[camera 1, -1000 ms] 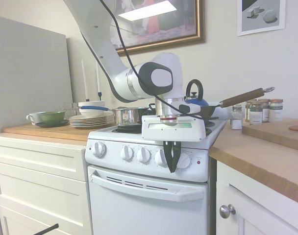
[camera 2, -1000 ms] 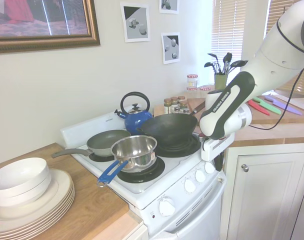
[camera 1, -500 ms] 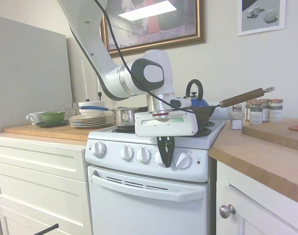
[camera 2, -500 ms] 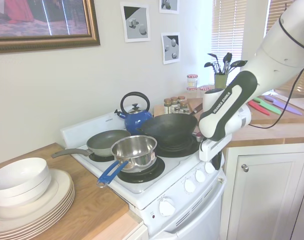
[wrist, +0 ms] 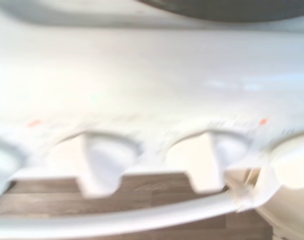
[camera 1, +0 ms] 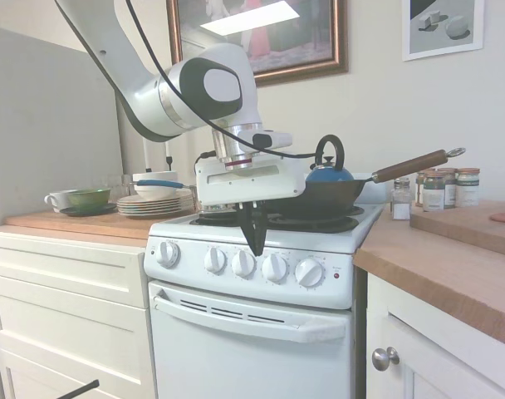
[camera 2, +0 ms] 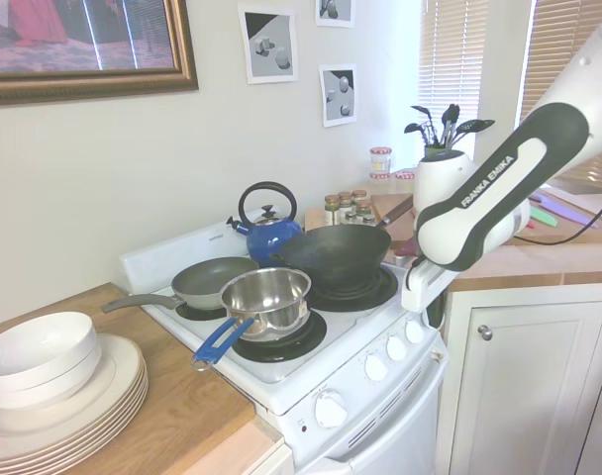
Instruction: Turn on the stove on the bottom right
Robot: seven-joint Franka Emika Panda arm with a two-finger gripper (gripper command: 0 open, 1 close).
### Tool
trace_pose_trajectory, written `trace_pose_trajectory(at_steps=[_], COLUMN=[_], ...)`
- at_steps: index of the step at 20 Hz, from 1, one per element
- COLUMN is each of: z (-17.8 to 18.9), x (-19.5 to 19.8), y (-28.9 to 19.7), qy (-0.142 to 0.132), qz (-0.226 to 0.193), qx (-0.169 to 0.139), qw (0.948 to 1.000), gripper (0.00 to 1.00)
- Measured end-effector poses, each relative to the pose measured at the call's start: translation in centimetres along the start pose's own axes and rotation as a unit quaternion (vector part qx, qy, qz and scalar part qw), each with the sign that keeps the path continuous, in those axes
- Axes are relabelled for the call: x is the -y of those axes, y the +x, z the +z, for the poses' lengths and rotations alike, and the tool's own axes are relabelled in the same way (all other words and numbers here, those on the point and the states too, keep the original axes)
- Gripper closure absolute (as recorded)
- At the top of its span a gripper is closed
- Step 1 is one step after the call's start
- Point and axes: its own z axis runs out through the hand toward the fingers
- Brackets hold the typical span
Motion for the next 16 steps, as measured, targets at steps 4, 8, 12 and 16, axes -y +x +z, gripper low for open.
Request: trace_pose_trajectory(at_steps=[4,8,12,16], z=[-2.3,-3.7,-4.8,-6.1], x=[-0.1,0.0,0.5,0.9], y=[-1.6,-2.2,-3.1,-3.7], qy=[0.007,0.019,0.029,0.037], qz=[0.004,0.012,0.011,0.011], qx=[0.012,0.012,0.011,0.01], qw=[0.9999,0.9997,0.9995,0.9992], gripper=[0.0,0.0,0.0,0.0])
